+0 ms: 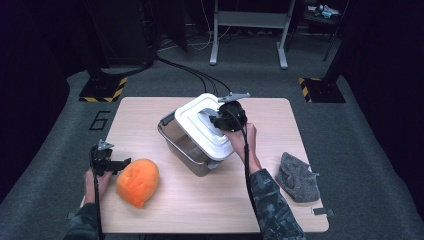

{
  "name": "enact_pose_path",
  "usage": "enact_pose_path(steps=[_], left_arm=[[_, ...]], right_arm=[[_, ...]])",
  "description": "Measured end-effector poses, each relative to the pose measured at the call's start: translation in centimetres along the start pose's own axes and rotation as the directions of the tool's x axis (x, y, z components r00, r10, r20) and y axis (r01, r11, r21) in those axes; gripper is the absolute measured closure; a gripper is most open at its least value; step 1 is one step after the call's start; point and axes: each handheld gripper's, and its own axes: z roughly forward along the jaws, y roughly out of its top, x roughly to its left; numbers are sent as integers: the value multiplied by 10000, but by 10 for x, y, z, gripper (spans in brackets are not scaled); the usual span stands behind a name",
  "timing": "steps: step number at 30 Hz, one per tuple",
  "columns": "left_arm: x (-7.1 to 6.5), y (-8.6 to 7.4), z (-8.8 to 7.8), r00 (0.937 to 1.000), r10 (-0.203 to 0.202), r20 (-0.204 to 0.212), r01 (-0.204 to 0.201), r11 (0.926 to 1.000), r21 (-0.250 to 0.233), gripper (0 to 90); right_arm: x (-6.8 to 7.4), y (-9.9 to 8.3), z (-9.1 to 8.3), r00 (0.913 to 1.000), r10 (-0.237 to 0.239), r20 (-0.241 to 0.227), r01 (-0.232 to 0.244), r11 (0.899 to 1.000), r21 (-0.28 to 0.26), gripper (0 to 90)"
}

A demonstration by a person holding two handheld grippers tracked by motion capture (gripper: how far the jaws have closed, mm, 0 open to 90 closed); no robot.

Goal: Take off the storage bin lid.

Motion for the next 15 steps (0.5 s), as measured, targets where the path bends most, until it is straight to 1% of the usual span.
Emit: enact_pose_path(steps=[2, 3, 5, 9, 13, 15], left_arm=[[0, 0, 0, 10000, 4, -44, -5, 10000, -6, 2], [-1, 0, 0, 10000, 2, -56, -2, 10000, -2, 2], [-1, 0, 0, 10000, -8, -59, 8, 10000, -4, 2], [-1, 0, 0, 10000, -7, -57, 7, 10000, -5, 3], [0, 0, 0, 10000, -11, -9, 11, 10000, 4, 2], [0, 0, 0, 10000, -8, -19, 8, 10000, 3, 2]], right_arm=[[-5, -1, -4, 9996, 265, 108, -265, 9996, -58, 663], [-7, -2, -5, 9995, 280, 112, -279, 9996, -91, 663], [-12, -5, -9, 9986, 494, 161, -491, 9986, -183, 663], [-21, -7, -14, 9973, 670, 312, -660, 9973, -329, 663], [-29, -9, -19, 9963, 690, 519, -674, 9972, -330, 663], [-33, -11, -22, 9947, 829, 606, -811, 9962, -317, 663]])
